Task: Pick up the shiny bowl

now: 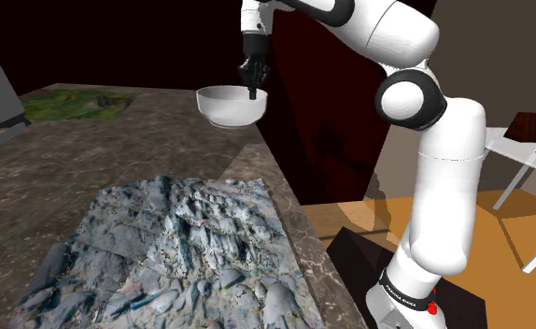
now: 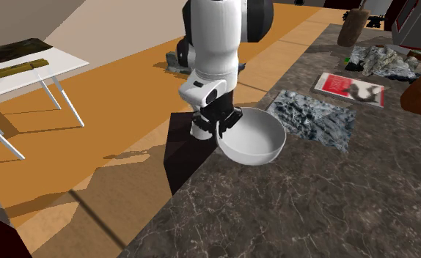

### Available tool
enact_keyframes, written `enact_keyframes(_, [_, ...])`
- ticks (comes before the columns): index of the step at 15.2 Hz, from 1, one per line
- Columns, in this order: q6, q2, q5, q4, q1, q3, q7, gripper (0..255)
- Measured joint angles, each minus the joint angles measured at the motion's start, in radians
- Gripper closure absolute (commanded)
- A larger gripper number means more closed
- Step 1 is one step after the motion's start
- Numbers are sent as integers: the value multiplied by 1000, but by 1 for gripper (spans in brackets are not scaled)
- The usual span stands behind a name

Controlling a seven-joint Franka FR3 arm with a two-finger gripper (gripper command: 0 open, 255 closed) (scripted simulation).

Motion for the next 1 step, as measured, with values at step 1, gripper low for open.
enact_keyframes(1, [-9, 3, 0, 13, -1, 0, 0, 255])
